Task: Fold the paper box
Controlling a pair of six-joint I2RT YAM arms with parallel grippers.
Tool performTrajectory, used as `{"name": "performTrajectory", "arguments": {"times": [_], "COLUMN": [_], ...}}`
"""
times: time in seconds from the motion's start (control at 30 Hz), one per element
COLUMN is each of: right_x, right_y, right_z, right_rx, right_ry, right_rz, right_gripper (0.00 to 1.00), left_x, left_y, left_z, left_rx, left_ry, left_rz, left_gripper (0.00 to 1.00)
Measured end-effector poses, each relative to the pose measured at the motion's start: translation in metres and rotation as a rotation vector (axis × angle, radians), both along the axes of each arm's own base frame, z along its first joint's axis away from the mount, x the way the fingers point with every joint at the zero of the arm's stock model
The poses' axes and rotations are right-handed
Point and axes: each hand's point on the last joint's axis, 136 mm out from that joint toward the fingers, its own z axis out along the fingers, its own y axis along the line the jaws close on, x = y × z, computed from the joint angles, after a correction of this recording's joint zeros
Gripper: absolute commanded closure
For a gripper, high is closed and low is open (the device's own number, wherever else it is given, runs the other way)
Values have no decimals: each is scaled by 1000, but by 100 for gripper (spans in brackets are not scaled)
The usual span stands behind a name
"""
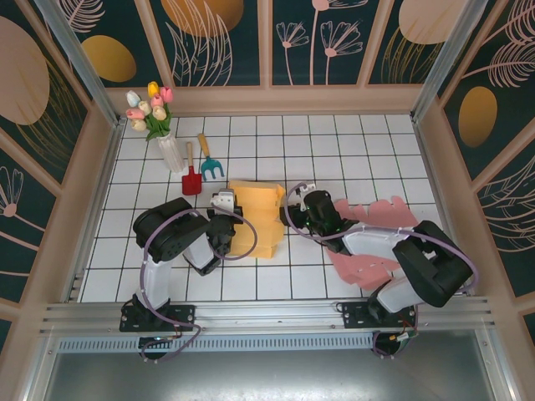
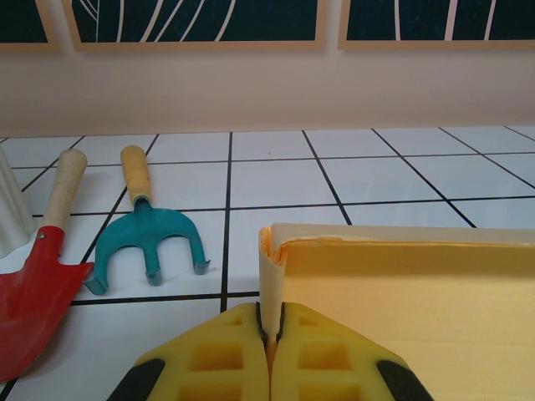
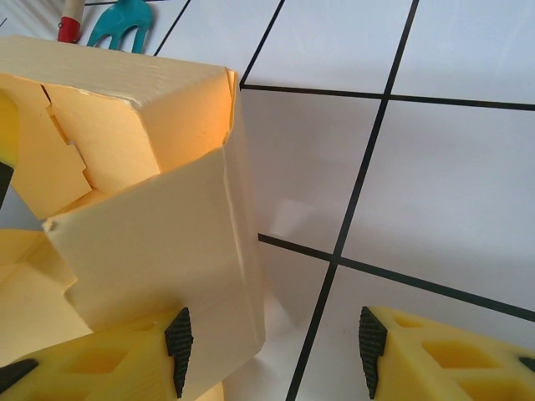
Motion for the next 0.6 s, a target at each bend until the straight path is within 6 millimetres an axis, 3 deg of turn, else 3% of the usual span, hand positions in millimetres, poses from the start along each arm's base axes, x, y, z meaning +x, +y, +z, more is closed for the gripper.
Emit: {"name": "performTrajectory", "arguments": {"times": [0.2,0.6], "right_x": [-7,-18], "right_y": [2,25], "right_z": [-4,7], "right_rx": [11,53], "right_ry": [16,-17], "right_rz": [30,118], "right_gripper": [46,46], "left_x": [0,0], "left_y": [0,0], "left_z": [0,0], "left_rx": [0,0], "left_ry": [0,0], "left_rz": [0,0], "left_gripper": [100,100]}}
